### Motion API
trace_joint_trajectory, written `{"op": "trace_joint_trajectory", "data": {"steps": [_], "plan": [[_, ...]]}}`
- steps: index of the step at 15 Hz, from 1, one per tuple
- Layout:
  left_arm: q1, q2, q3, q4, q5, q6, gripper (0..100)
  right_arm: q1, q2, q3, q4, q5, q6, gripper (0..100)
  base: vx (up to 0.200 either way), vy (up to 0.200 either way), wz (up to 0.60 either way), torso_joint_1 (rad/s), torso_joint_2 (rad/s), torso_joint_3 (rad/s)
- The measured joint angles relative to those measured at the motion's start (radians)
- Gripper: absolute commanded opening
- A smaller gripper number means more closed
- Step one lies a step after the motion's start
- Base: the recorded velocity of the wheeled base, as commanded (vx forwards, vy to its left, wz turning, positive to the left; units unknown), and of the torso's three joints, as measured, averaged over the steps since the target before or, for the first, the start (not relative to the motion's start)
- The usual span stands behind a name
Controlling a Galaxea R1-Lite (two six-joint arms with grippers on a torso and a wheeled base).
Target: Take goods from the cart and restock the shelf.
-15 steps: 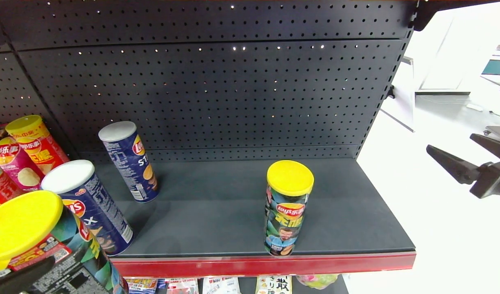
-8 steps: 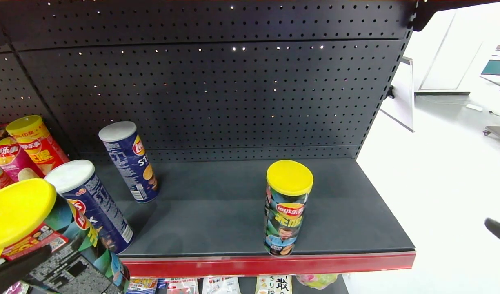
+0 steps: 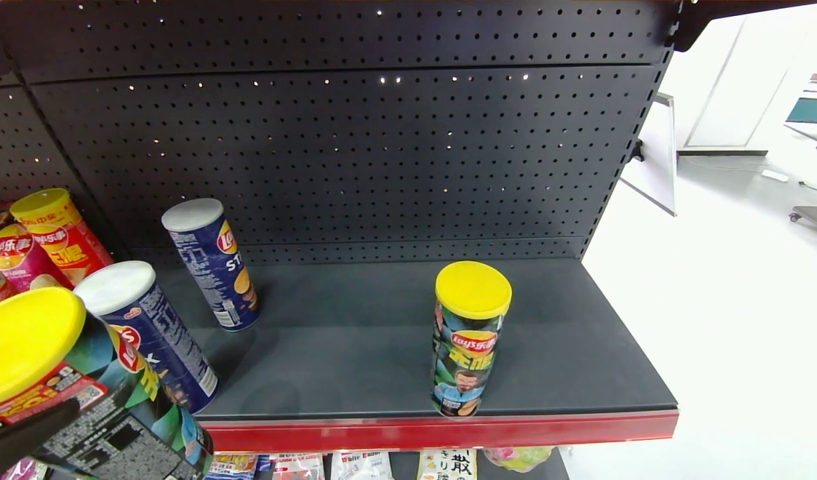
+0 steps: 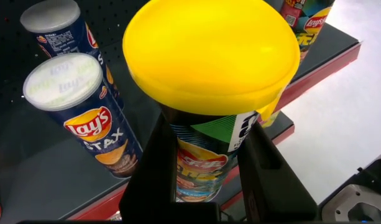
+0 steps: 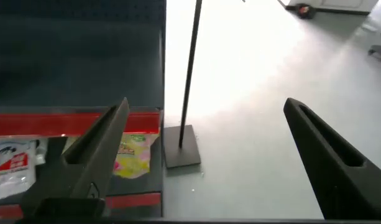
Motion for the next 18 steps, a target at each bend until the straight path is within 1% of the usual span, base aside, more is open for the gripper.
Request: {"op": "trace_joint_trajectory", "data": {"steps": [1,2,3,4,6,7,8,10,12,13,15,18], "plan": [[0.0,-0.001,0.0,0.0,-0.014,-0.002,0,0.0,-0.011,0.061,-0.073,0.0,0.007,100,0.0,0.0,0.0,0.0,0.0,0.0],[0.0,-0.002,-0.004,0.0,-0.02,-0.004,0,0.0,-0.019,0.101,-0.082,0.075,0.016,100,0.0,0.0,0.0,0.0,0.0,0.0],[0.0,-0.002,-0.008,0.0,-0.021,-0.004,0,0.0,-0.024,0.111,-0.065,0.139,0.021,100,0.0,0.0,0.0,0.0,0.0,0.0],[0.0,-0.001,-0.012,-0.005,-0.021,-0.004,0,0.0,-0.027,0.115,-0.051,0.141,0.021,100,0.0,0.0,0.0,0.0,0.0,0.0],[0.0,0.001,-0.016,-0.025,-0.022,-0.004,0,0.0,-0.029,0.116,-0.047,0.034,0.021,100,0.0,0.0,0.0,0.0,0.0,0.0],[0.0,0.003,-0.017,-0.033,-0.022,-0.005,0,-0.001,-0.029,0.116,-0.048,0.018,0.02,100,0.0,0.0,0.0,0.0,0.0,0.0],[0.0,0.004,-0.017,-0.041,-0.022,-0.005,0,0.0,-0.03,0.117,-0.056,0.026,0.011,100,0.0,0.0,0.0,0.0,0.0,0.0],[0.0,0.006,-0.017,-0.046,-0.022,-0.005,0,0.01,-0.03,0.09,-0.053,0.079,-0.002,100,0.0,0.0,0.0,0.0,0.0,0.0],[0.0,0.004,-0.013,-0.047,-0.022,-0.006,0,0.021,-0.029,0.071,-0.051,0.097,-0.003,100,0.0,0.0,0.0,0.0,0.0,0.0],[0.0,0.004,-0.013,-0.048,-0.022,-0.007,0,0.024,-0.029,0.09,-0.064,0.111,0.006,100,0.0,0.0,0.0,0.0,0.0,0.0],[0.0,0.003,-0.014,-0.048,-0.022,-0.007,0,0.026,-0.031,0.12,-0.077,0.189,0.067,100,0.0,0.0,0.0,0.0,0.0,0.0],[0.0,0.003,-0.017,-0.047,-0.022,-0.007,0,0.029,-0.032,0.129,-0.075,0.201,0.106,100,0.0,0.0,0.0,0.0,0.0,0.0]]}}
